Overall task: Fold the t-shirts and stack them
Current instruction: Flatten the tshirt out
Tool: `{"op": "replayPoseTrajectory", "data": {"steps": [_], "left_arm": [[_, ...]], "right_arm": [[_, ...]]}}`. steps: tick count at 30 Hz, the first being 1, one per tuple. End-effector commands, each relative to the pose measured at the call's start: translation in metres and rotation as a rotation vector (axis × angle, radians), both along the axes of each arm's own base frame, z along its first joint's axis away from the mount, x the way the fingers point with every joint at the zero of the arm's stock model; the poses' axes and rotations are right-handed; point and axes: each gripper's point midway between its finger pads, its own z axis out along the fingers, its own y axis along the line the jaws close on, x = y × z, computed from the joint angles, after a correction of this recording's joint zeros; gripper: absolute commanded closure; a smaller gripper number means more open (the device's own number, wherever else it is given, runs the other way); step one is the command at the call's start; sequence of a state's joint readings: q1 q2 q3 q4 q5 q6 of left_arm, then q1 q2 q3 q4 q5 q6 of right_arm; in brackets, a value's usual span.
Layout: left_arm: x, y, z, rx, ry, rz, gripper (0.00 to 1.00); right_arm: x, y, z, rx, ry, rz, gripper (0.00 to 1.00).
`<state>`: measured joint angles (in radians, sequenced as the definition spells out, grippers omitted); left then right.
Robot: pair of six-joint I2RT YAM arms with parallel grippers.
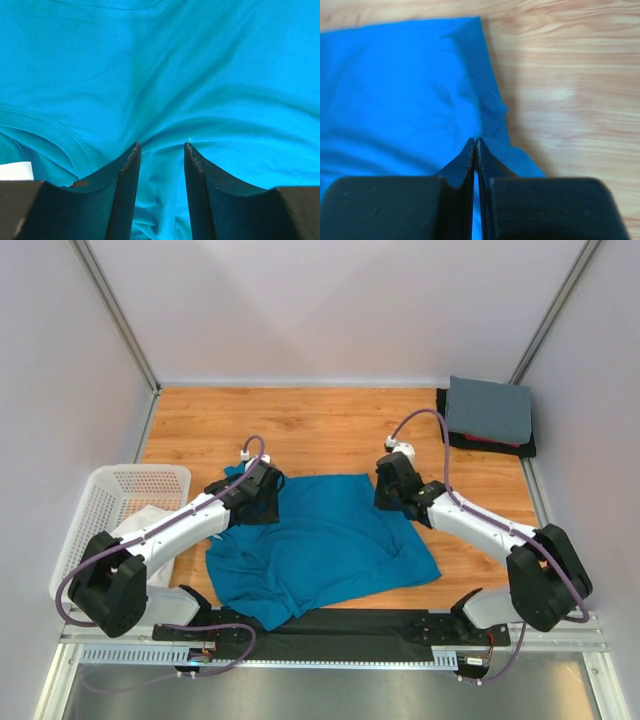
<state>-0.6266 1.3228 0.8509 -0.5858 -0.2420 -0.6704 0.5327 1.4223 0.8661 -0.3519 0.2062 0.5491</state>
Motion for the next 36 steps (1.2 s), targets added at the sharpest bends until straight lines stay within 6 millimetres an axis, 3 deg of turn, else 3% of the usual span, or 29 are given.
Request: {"op": "replayPoseTrajectory", "data": {"steps": [1,7,10,11,14,17,21,25,31,36], "left_arm": [[0.002,0.000,0.004,0.000,-0.027,-0.014,0.53],[-0.002,0.003,0.001,0.000,-0.023,-0.012,0.53],[-0.003,0.003,-0.001,0.001,-0.018,-0.010,0.53],[-0.003,0.003,-0.001,0.001,-0.018,-0.010,0.53],[-0.003,0.004,0.001,0.004,-0.022,-0.009,0.53],[0.000,0.004,0.006,0.001,-0.040,-0.009,0.53],[0.001,0.005,0.007,0.008,-0.044,-0.011,0.53],[0.000,0.005,0.006,0.004,-0.041,-0.007,0.52],[-0.002,0.007,0.005,0.005,-0.042,0.000,0.53],[-0.003,0.010,0.008,0.010,-0.050,0.002,0.53]], "right_arm": [[-0.017,0.019,-0.003,-0.094,-0.081,0.137,1.00],[-0.073,0.048,-0.039,-0.166,0.021,0.332,0.96],[-0.088,0.052,-0.041,-0.169,0.037,0.378,0.75],[-0.089,0.051,-0.033,-0.148,0.022,0.373,0.63],[-0.087,0.046,-0.013,-0.117,-0.014,0.332,0.44],[-0.078,0.044,0.015,-0.073,-0.049,0.305,0.38],[-0.060,0.033,0.032,-0.047,-0.073,0.231,0.39],[-0.045,0.027,0.031,0.006,-0.038,0.172,0.43],[-0.039,0.052,0.000,0.042,0.046,0.239,0.53],[-0.035,0.059,-0.025,0.016,0.104,0.249,0.59]]}}
